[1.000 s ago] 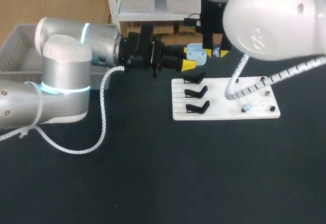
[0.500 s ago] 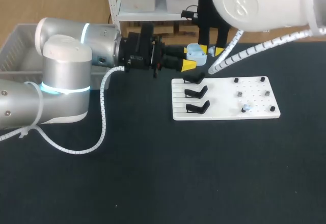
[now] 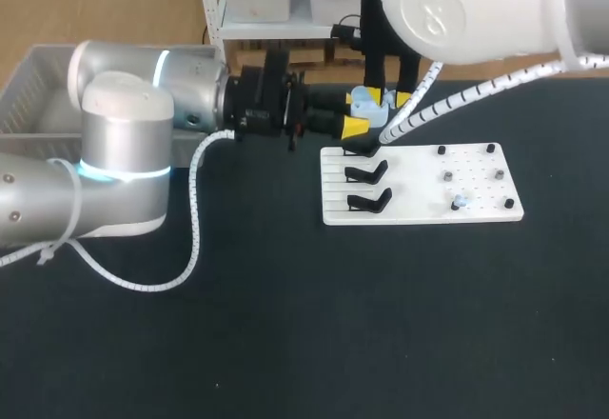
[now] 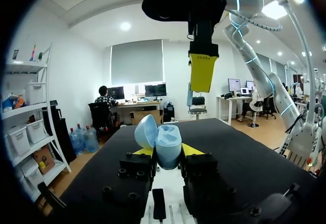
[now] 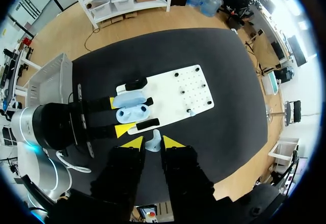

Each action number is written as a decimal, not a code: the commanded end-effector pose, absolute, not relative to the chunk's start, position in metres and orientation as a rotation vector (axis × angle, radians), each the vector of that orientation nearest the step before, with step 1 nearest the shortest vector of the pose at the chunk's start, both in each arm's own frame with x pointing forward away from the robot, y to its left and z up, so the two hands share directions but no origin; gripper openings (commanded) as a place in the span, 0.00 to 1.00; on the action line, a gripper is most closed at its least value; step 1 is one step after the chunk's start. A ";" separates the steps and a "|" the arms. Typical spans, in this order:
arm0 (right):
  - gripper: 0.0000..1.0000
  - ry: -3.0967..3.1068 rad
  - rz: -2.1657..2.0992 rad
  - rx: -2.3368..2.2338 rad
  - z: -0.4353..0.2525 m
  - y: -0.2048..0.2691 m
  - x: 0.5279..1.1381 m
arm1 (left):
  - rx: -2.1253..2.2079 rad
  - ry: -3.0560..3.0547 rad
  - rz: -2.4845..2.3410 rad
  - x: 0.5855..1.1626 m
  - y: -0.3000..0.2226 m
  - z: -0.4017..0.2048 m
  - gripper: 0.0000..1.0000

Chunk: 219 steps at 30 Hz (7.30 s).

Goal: Pick up each earbud case from the left stands, insert the matching earbuds, close the lid, and place the case in the box.

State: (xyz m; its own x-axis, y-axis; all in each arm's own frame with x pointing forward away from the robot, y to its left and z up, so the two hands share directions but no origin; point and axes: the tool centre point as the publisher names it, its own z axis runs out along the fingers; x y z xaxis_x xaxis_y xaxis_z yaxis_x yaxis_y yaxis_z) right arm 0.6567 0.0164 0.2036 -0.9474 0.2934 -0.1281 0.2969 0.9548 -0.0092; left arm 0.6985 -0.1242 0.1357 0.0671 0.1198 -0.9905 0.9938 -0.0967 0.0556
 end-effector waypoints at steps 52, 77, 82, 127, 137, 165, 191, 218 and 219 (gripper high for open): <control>0.00 2.953 -0.131 0.813 0.184 0.035 0.686 | 1.393 1.206 -1.168 0.692 -0.127 0.132 0.00; 0.00 2.978 -0.135 0.854 0.177 0.029 0.689 | 1.393 1.206 -1.168 0.692 -0.127 0.132 0.00; 0.00 2.980 -0.138 0.852 0.174 0.029 0.691 | 1.393 1.206 -1.168 0.692 -0.127 0.132 0.00; 0.50 2.695 0.111 0.459 0.155 -0.068 0.631 | 1.393 1.206 -1.168 0.692 -0.127 0.132 0.00; 0.49 2.758 0.164 0.480 0.111 -0.082 0.629 | 1.393 1.206 -1.168 0.692 -0.127 0.132 0.00; 0.47 2.893 0.120 0.459 0.040 -0.094 0.632 | 1.393 1.206 -1.168 0.692 -0.127 0.132 0.00; 0.35 2.919 0.148 0.498 0.018 -0.101 0.643 | 1.393 1.206 -1.168 0.692 -0.127 0.132 0.00; 0.00 2.924 0.148 0.500 0.015 -0.101 0.647 | 1.393 1.206 -1.168 0.692 -0.127 0.132 0.00; 0.00 2.924 0.147 0.499 0.015 -0.101 0.647 | 1.393 1.206 -1.168 0.692 -0.127 0.132 0.00</control>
State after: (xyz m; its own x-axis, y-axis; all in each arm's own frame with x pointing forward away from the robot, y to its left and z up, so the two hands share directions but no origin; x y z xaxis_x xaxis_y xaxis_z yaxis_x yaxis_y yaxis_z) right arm 0.6464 -0.1012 0.0157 -0.9292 0.3368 -0.1520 0.3196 0.9390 0.1268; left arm 0.6931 -0.1271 0.1323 0.0657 0.1190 -0.9907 0.9938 -0.0969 0.0542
